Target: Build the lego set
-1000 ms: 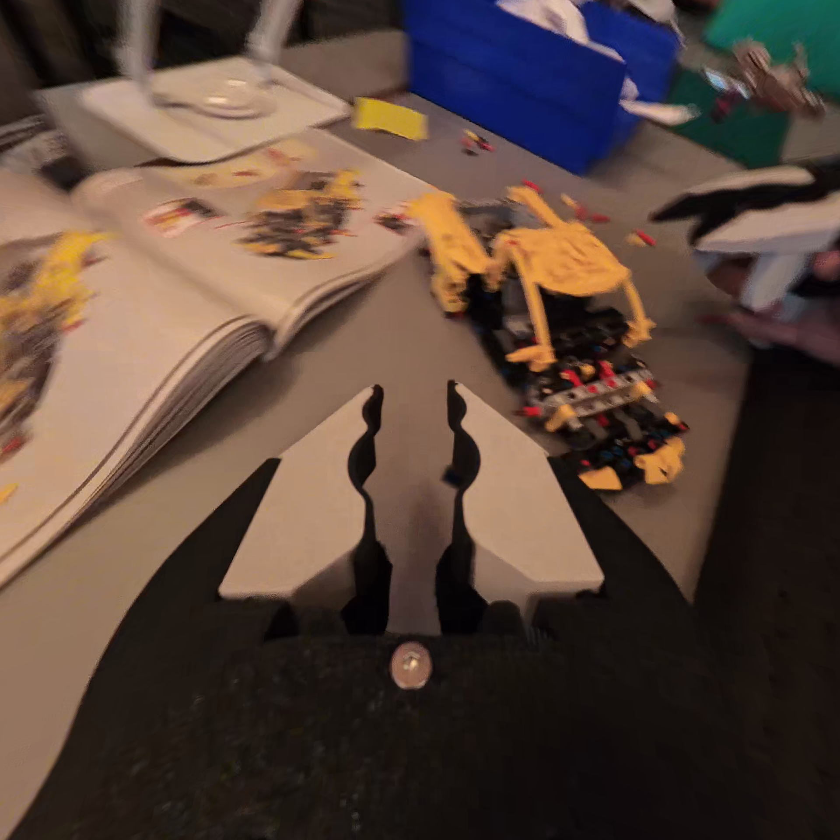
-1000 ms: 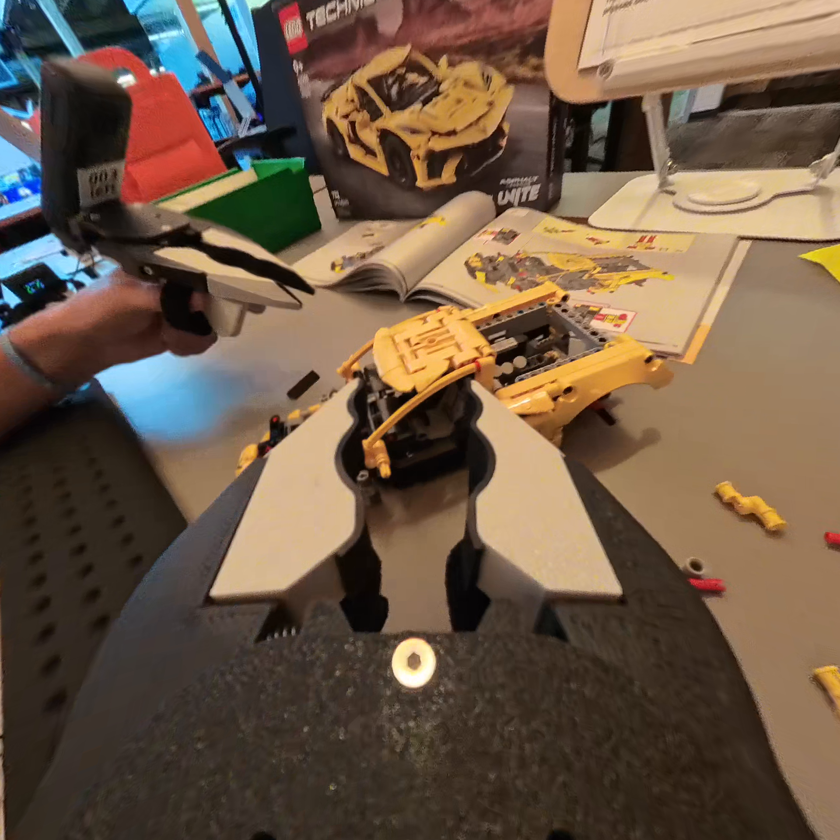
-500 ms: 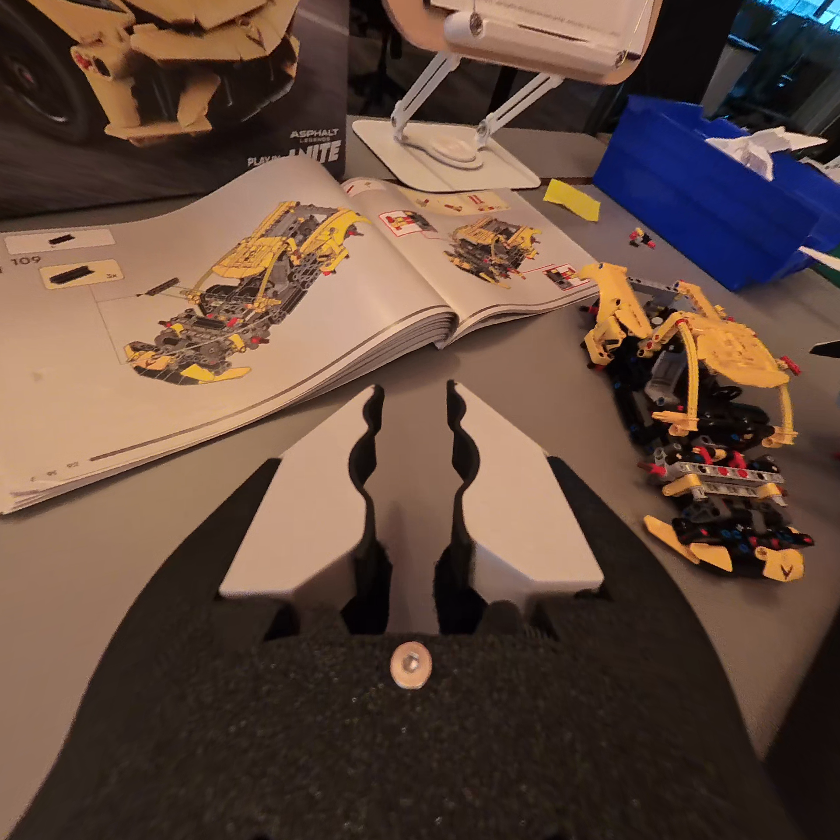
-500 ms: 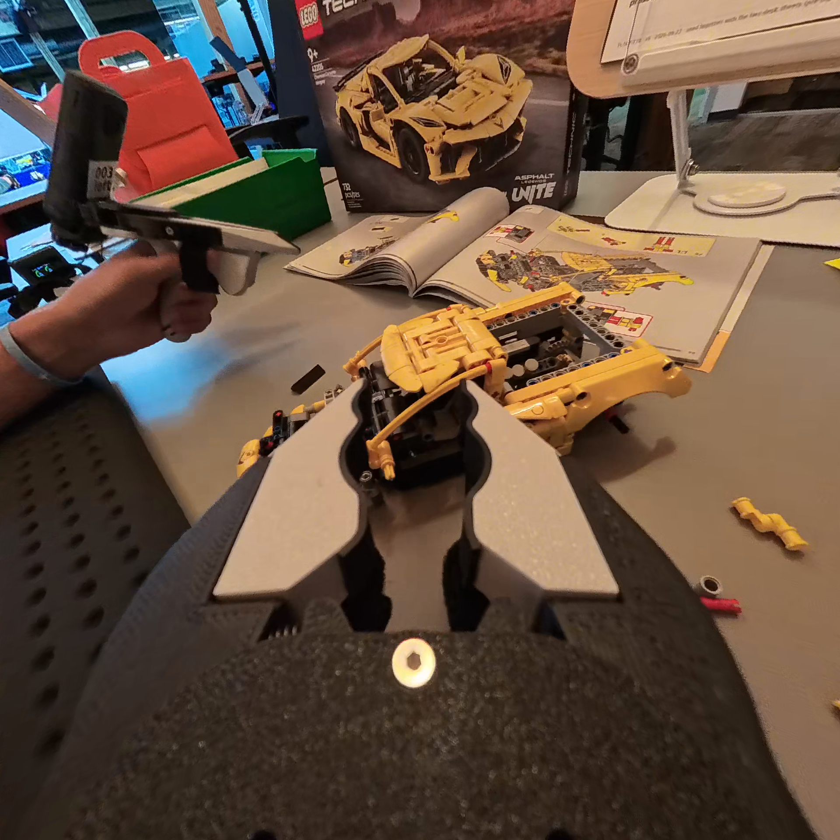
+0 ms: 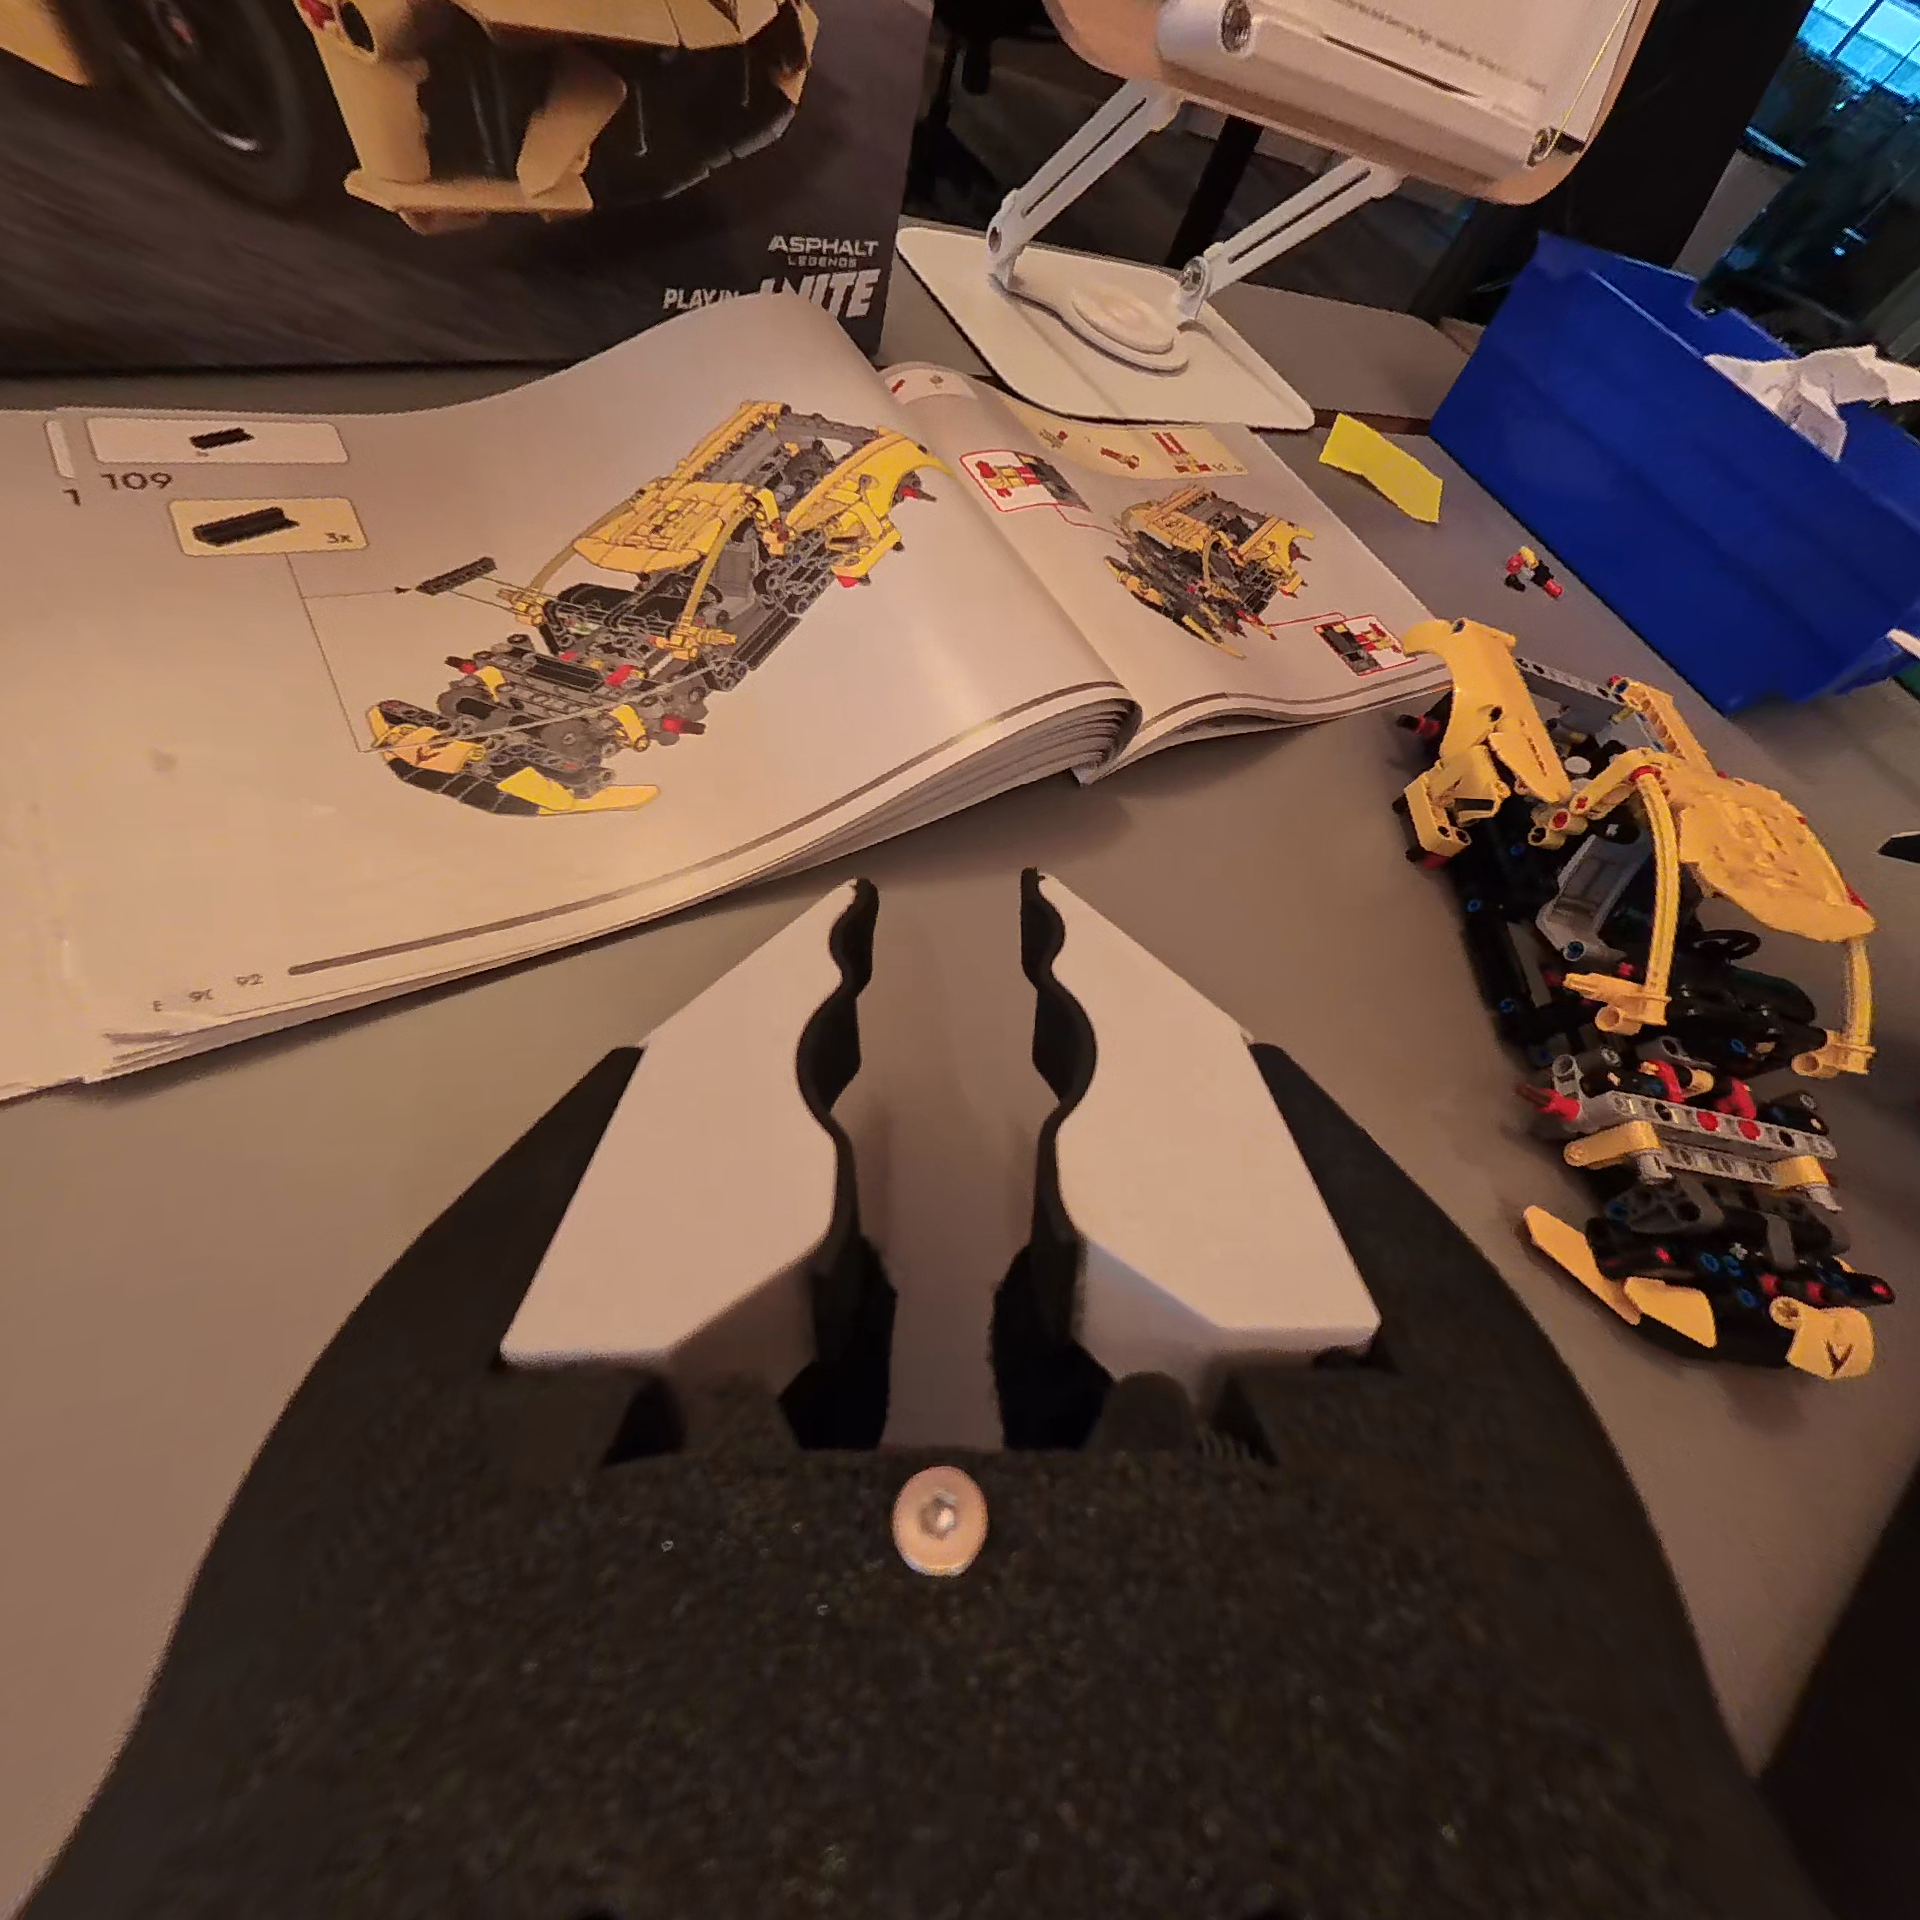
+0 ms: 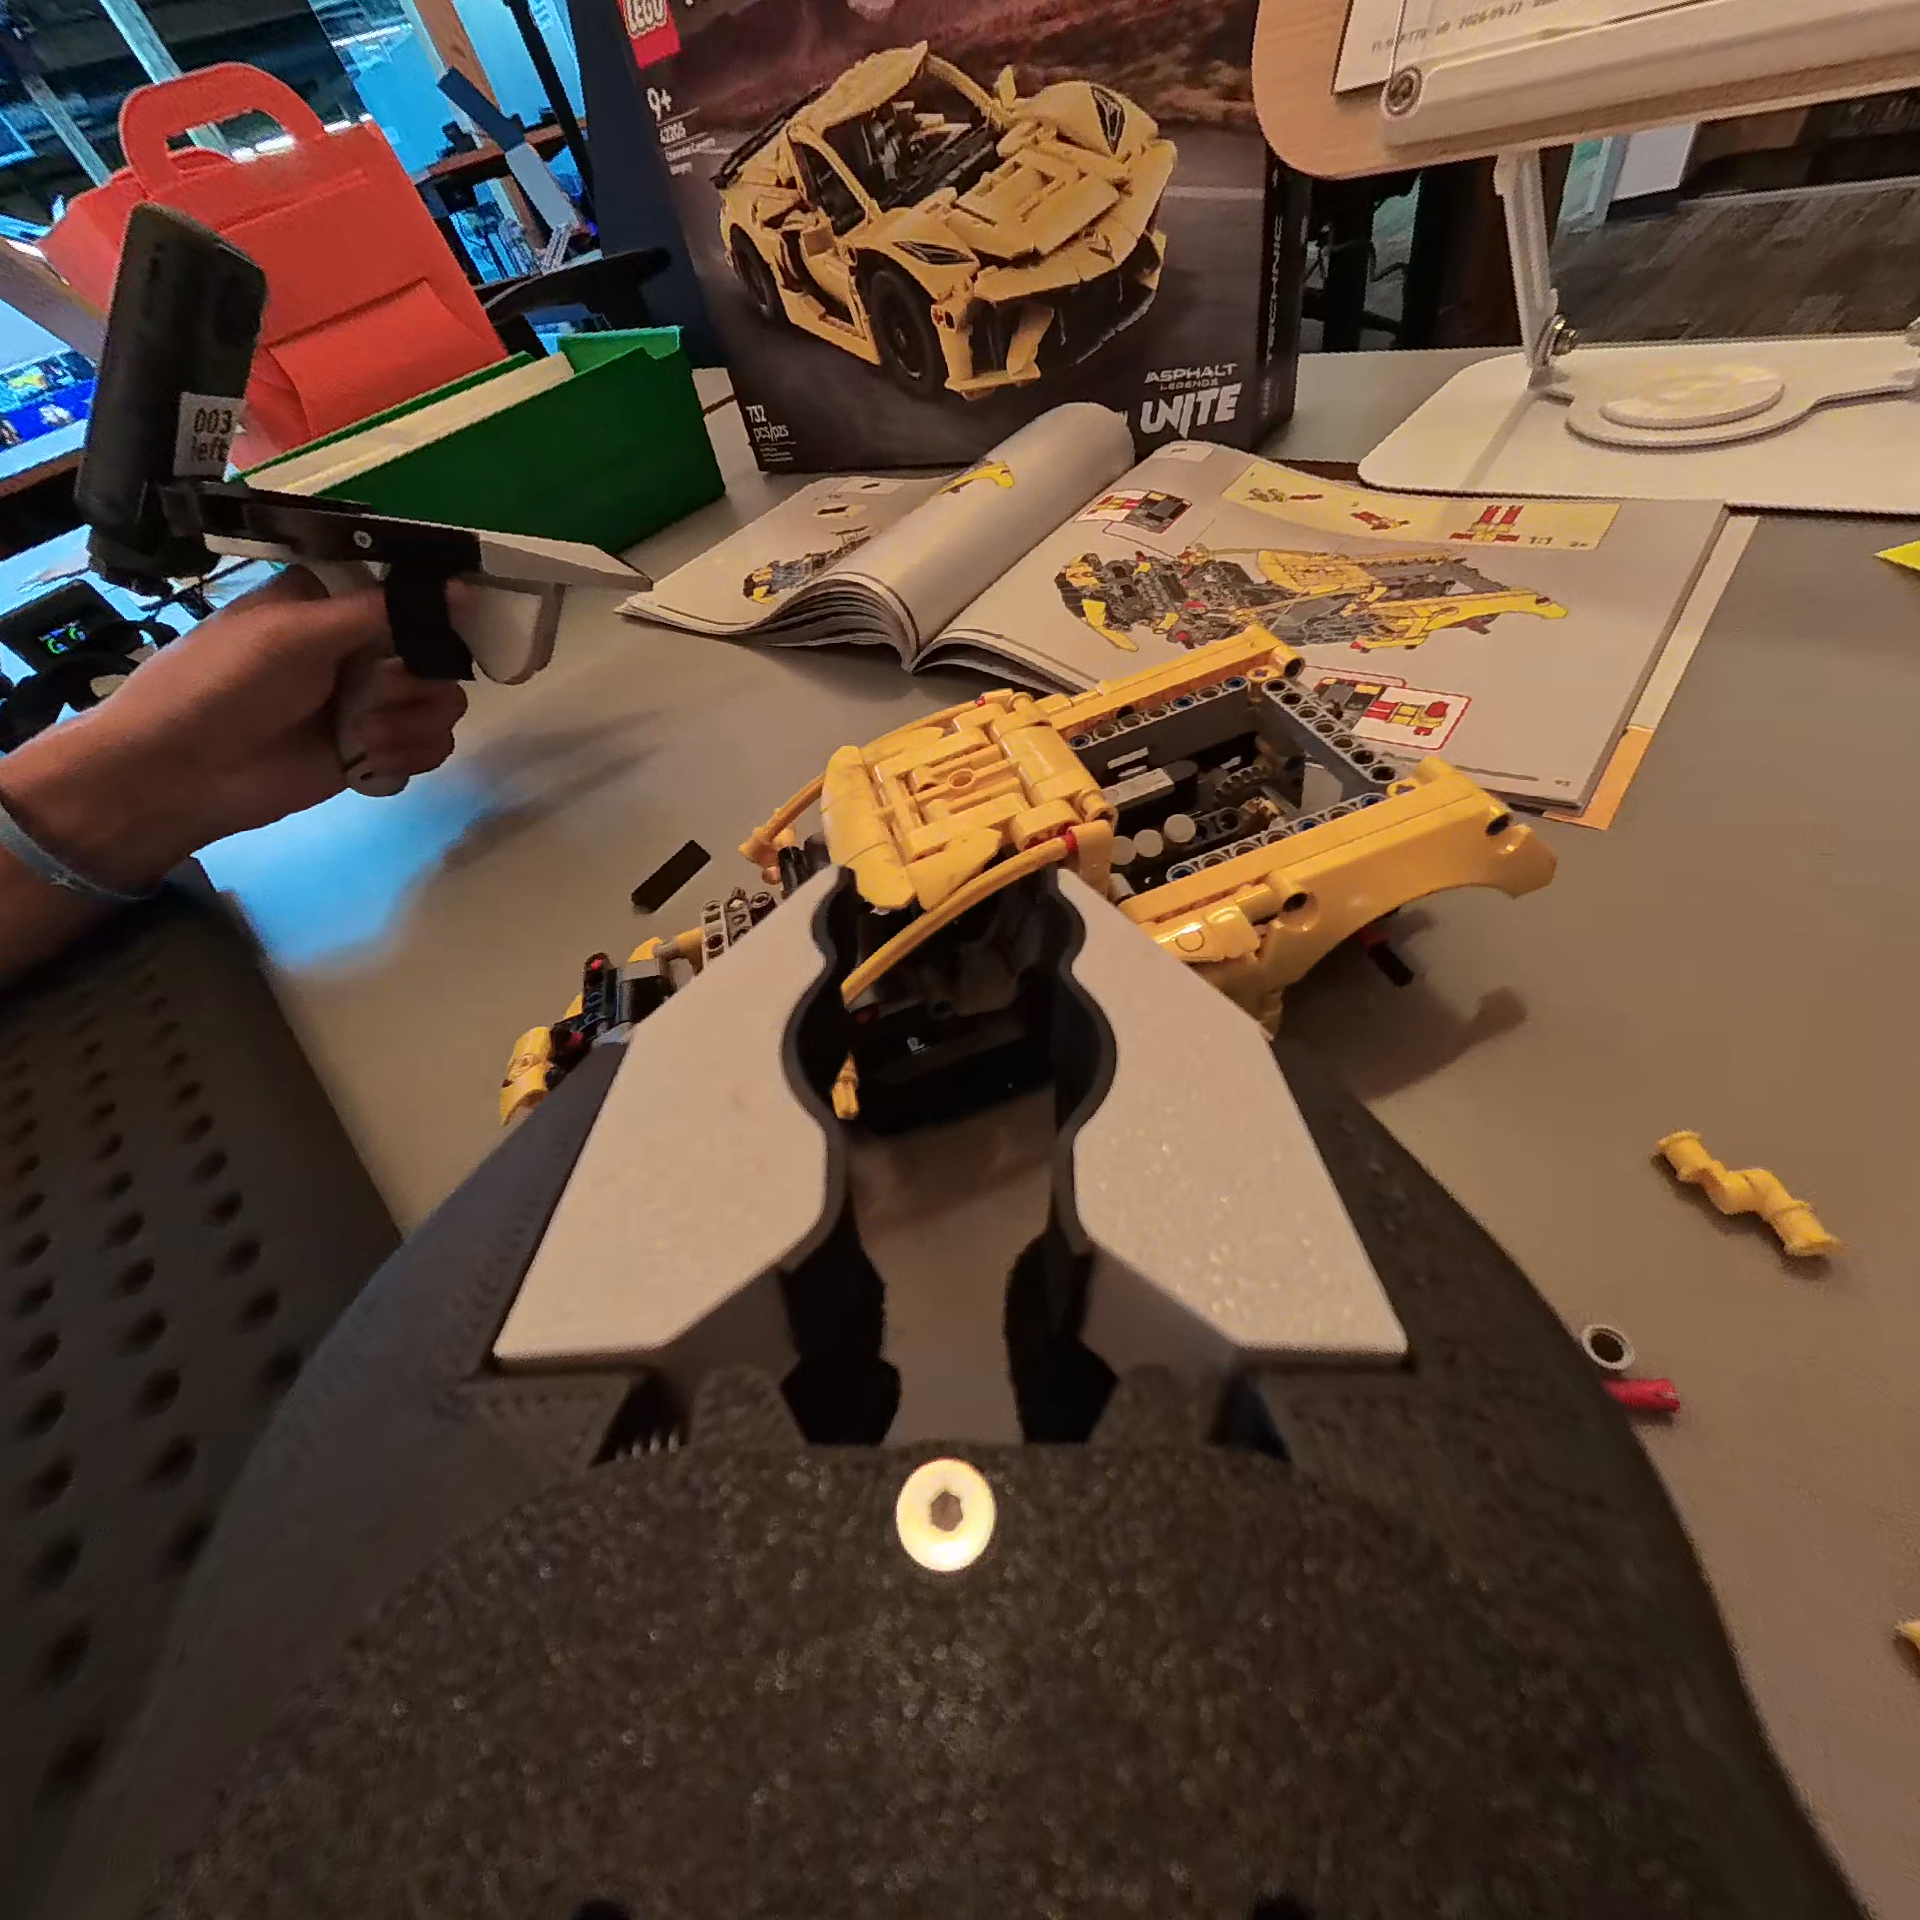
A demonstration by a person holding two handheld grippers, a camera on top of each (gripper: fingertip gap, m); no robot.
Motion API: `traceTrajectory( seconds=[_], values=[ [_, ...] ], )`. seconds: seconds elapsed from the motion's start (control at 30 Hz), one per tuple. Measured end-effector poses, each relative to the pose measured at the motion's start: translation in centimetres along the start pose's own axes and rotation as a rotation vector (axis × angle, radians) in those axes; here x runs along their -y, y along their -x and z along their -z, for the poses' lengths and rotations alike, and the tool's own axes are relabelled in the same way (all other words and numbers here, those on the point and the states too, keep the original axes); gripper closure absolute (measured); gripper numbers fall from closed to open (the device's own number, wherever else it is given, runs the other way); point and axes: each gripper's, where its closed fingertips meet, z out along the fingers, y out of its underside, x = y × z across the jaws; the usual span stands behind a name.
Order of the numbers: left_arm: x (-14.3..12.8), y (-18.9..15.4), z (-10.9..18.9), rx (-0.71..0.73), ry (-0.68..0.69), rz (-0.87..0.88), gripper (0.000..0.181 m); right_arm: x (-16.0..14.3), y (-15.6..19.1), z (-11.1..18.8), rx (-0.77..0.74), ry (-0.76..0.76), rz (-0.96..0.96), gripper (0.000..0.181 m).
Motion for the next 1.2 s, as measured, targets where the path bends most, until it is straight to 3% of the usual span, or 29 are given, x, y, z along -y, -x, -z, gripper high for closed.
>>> traceTrajectory(
  seconds=[0.23, 0.4, 0.47, 0.57, 0.7, 1.2],
  values=[
    [-0.1, -1.1, -0.1, -0.057, 0.005, -0.027, 0.153, 0.2, -0.1, 0.3, 0.003, -0.017, -0.018, 0.151],
    [-3.4, -8.4, 0.1, -0.435, 0.184, -0.145, 0.152, 0.4, -0.3, 0.5, 0.007, -0.031, -0.041, 0.151],
    [-5.1, -10.7, 0.5, -0.517, 0.251, -0.227, 0.145, 0.5, -0.4, 0.6, 0.006, -0.039, -0.046, 0.152],
    [-7.0, -11.7, 0.3, -0.493, 0.303, -0.392, 0.131, 0.7, -0.4, 0.9, 0.009, -0.052, -0.053, 0.153],
    [-8.7, -11.9, 0.0, -0.469, 0.362, -0.475, 0.129, 0.7, -0.3, 1.0, 0.021, -0.059, -0.065, 0.153],
    [-10.9, -13.7, 0.4, -0.543, 0.455, -0.511, 0.131, 0.3, -0.2, 0.8, 0.023, -0.039, -0.058, 0.155]
  ],
)
